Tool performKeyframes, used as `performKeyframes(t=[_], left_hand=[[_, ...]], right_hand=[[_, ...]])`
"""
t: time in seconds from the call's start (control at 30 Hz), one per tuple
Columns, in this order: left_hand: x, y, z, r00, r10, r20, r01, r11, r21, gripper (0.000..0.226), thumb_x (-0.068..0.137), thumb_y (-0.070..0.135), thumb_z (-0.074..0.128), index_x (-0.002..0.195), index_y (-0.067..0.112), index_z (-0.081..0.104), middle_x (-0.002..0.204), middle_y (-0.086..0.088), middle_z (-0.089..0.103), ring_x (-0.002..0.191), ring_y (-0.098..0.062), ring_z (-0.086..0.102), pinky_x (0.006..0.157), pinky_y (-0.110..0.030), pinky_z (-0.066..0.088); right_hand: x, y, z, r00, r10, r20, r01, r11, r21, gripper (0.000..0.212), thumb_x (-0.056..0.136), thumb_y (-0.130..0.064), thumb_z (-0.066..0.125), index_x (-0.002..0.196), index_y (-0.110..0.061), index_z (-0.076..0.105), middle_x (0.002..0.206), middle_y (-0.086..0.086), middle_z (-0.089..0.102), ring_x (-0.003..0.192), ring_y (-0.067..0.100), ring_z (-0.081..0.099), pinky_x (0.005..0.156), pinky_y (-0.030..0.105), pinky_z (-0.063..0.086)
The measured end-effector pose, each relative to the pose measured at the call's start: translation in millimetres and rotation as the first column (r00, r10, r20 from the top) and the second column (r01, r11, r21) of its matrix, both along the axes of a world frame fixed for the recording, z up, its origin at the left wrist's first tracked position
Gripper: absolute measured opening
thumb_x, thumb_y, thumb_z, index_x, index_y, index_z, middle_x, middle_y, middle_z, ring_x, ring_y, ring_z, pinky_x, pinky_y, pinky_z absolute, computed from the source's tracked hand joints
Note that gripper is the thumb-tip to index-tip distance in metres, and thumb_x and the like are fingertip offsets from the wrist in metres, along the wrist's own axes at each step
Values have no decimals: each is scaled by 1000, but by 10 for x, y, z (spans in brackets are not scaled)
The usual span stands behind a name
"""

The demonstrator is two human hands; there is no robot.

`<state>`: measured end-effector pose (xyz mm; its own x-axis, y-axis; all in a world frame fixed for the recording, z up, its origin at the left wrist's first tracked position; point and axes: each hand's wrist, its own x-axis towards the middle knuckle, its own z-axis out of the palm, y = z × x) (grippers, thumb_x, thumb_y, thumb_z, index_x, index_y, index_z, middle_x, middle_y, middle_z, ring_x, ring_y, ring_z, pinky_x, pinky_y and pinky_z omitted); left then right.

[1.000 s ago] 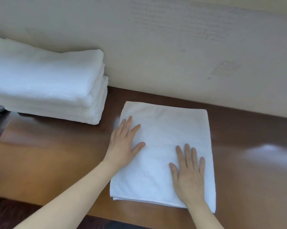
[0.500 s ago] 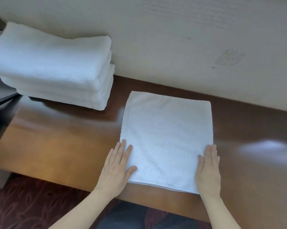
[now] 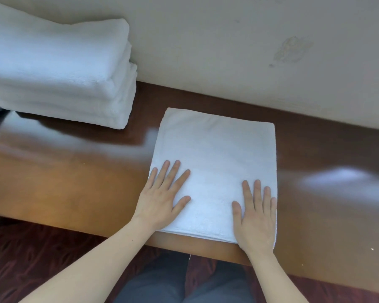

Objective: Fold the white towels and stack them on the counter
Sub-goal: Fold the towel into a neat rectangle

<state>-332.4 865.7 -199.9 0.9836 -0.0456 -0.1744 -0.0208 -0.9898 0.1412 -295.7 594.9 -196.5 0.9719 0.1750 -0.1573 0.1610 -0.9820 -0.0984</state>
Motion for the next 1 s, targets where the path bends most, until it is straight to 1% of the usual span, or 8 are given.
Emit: performKeyframes(t=[0.13,0.2,0.33,0.5,0.6,0.77,0.9,1.0], left_hand=[[-92,-35,37,1000,-3,17,3,1000,-4,67,102,62,17,160,28,11,168,-3,2,154,-25,-4,122,-49,6],[-172,-33,49,999,-23,37,23,1000,-7,67,102,60,21,160,27,14,168,-4,4,154,-27,-1,123,-49,7],[-341,-39,15,999,-51,15,51,999,-8,68,101,63,22,159,29,13,168,-2,2,154,-25,-2,122,-49,8],[-334,-71,79,999,-36,-30,35,999,-16,69,101,65,13,160,31,9,168,-1,-2,154,-23,-8,122,-46,1],[-471,-84,117,997,-79,7,79,994,-77,66,101,65,17,158,31,21,168,-1,4,154,-20,-5,123,-40,2],[-825,-129,83,985,-146,91,164,957,-240,58,99,60,40,150,32,42,165,0,21,154,-21,9,125,-38,10],[-1001,-215,61,984,-124,125,153,954,-256,59,95,60,46,146,30,49,161,-3,30,152,-25,20,124,-41,15],[-1075,-267,90,987,-111,115,135,963,-234,59,91,61,47,141,30,56,158,-5,37,149,-28,27,122,-43,20]], right_hand=[[-57,11,51,1000,-7,-30,7,1000,3,64,102,-55,10,159,-26,11,166,6,7,153,29,1,122,51,8],[-63,13,67,999,23,-28,-24,1000,-15,65,101,-56,12,159,-26,9,166,5,7,153,28,1,122,54,4],[-178,-12,41,994,79,-76,-84,994,-67,65,100,-60,6,158,-31,4,167,0,-1,153,25,-4,119,61,1],[-170,-19,99,989,80,-128,-87,995,-48,64,99,-61,5,157,-36,-8,165,-3,-16,151,22,-17,118,61,-9],[-274,-169,157,978,152,-144,-154,988,-5,64,99,-61,12,157,-38,-5,165,-4,-15,151,22,-18,118,58,-12],[-566,-522,169,939,299,-168,-297,954,36,63,99,-64,19,156,-42,0,166,-4,-11,151,21,-17,120,55,-5],[-718,-650,147,919,365,-151,-360,931,56,64,98,-67,18,156,-44,3,166,-4,-10,152,23,-15,120,56,0],[-777,-700,124,918,376,-125,-370,926,68,65,97,-67,21,156,-41,11,166,-1,-1,153,26,-7,121,56,3]])
